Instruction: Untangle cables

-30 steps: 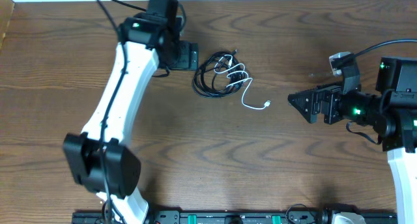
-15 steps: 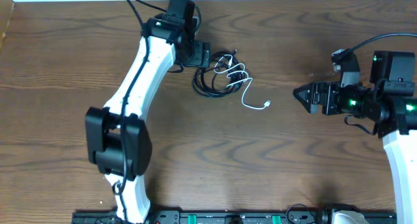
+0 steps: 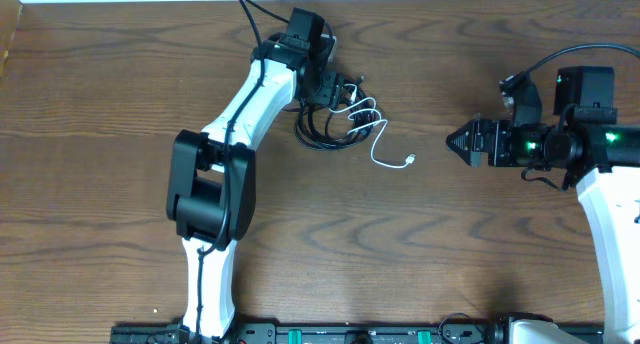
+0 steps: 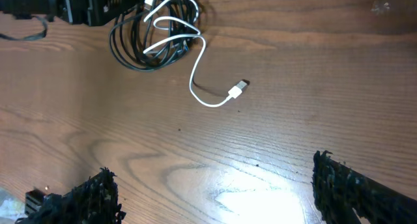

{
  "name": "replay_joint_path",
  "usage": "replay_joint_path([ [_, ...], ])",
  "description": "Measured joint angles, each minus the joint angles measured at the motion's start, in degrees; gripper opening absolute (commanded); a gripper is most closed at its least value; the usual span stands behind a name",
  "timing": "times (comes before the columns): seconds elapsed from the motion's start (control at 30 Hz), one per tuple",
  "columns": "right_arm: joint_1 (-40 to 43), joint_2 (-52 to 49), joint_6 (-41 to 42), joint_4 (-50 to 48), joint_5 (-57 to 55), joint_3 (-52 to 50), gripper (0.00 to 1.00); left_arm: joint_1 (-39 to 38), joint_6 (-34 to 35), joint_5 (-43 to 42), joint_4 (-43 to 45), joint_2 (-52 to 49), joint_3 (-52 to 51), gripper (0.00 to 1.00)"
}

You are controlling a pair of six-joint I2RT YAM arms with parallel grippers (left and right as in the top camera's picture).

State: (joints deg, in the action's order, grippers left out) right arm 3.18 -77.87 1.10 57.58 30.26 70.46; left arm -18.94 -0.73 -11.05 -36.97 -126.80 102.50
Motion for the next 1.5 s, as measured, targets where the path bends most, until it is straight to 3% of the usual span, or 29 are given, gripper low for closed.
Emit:
replay_joint_path([
  [0.07,0.0,-0.46,0.0,0.0,-0.11,0.0,0.94,0.0,-0.2,0.33,0.96,-1.07,0.0,0.73],
  [0.23,0.0,-0.94,-0.02,-0.02,-0.13,0.0,0.94,0.0,-0.57,0.68,1.49,-1.73,0.0,0.61],
  [0.4,0.0,-0.96,-0.02,-0.24,-0.13,0.0,0.94,-0.04,-0.81,0.7,3.13,-1.73,-0.24,0.57],
  [0.53,0.0,-0.96,-0.02,-0.48,-0.13,0.0,0.95,-0.04,-0.98,0.72,4.92,-1.73,-2.43,0.19],
  [0.6,0.0,-0.96,0.0,-0.61,-0.13,0.0,0.95,-0.04,-0.92,0.85,5.05,-1.73,-2.99,0.08],
  [0.93,-0.02,-0.96,0.0,-1.49,-0.15,0.0,0.95,-0.07,2.6,0.74,2.32,1.22,-3.04,0.08],
  [1.3,-5.14,-0.96,0.28,-7.1,3.76,0.0,0.92,-1.51,9.97,-5.22,-6.64,29.88,-1.88,0.08],
  [1.5,-9.79,-0.96,2.67,-11.28,6.21,0.0,0.88,-1.6,13.53,-5.6,-14.43,30.95,-1.64,0.08],
])
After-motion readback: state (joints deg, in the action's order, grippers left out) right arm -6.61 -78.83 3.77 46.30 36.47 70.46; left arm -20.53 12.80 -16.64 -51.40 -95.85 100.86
